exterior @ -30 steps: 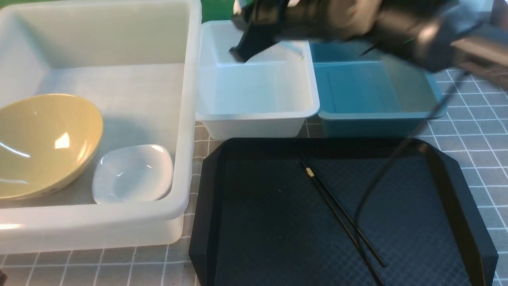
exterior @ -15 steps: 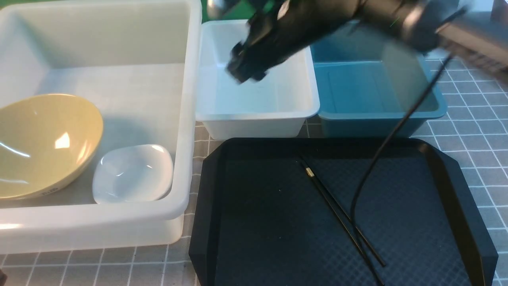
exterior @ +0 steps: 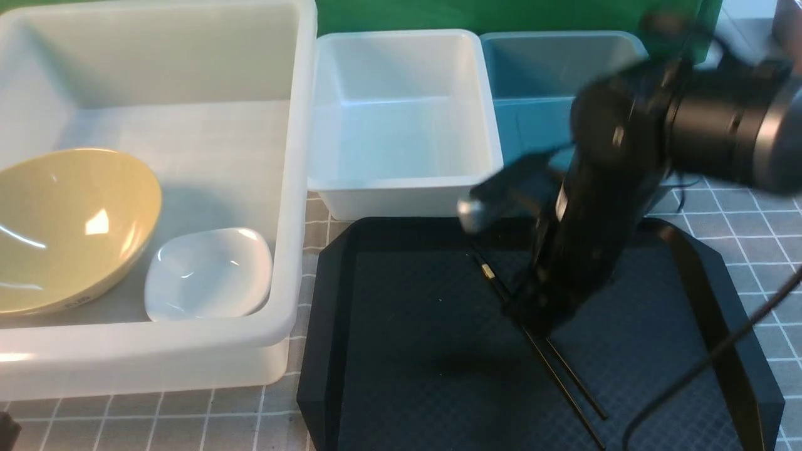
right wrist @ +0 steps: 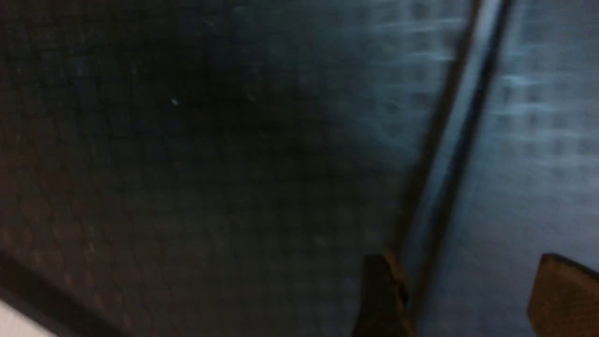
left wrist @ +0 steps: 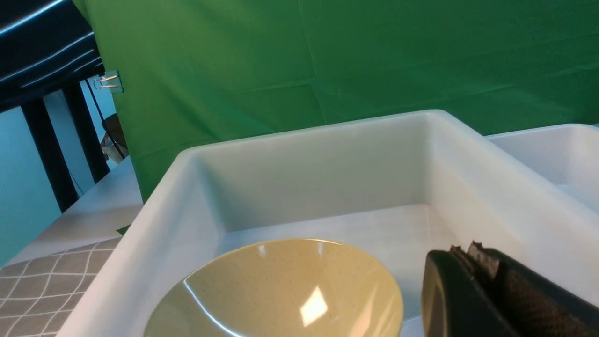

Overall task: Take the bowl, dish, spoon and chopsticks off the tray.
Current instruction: Use the right arm to grab the chopsticks

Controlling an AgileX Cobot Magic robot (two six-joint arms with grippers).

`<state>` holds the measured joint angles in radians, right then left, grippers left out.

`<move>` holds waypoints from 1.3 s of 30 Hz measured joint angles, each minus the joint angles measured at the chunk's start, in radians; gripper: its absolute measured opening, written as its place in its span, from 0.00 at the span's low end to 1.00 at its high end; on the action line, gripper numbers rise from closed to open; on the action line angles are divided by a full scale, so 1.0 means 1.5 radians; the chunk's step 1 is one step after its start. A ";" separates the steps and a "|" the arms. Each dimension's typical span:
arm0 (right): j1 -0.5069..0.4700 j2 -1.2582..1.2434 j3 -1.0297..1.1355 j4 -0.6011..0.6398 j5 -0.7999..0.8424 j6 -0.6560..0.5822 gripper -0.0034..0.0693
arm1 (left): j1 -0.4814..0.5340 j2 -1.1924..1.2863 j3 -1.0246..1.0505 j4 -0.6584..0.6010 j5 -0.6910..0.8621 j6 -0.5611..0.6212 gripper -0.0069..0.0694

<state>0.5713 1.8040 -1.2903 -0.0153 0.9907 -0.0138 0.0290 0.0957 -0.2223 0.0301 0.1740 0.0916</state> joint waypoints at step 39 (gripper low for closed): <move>0.011 -0.184 0.011 -0.038 -0.028 -0.119 0.09 | 0.000 0.014 0.001 -0.002 -0.011 0.000 0.07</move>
<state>0.5886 1.5273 -1.2732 -0.0727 0.9488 -0.1920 0.0290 0.1174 -0.2204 0.0270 0.1572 0.0916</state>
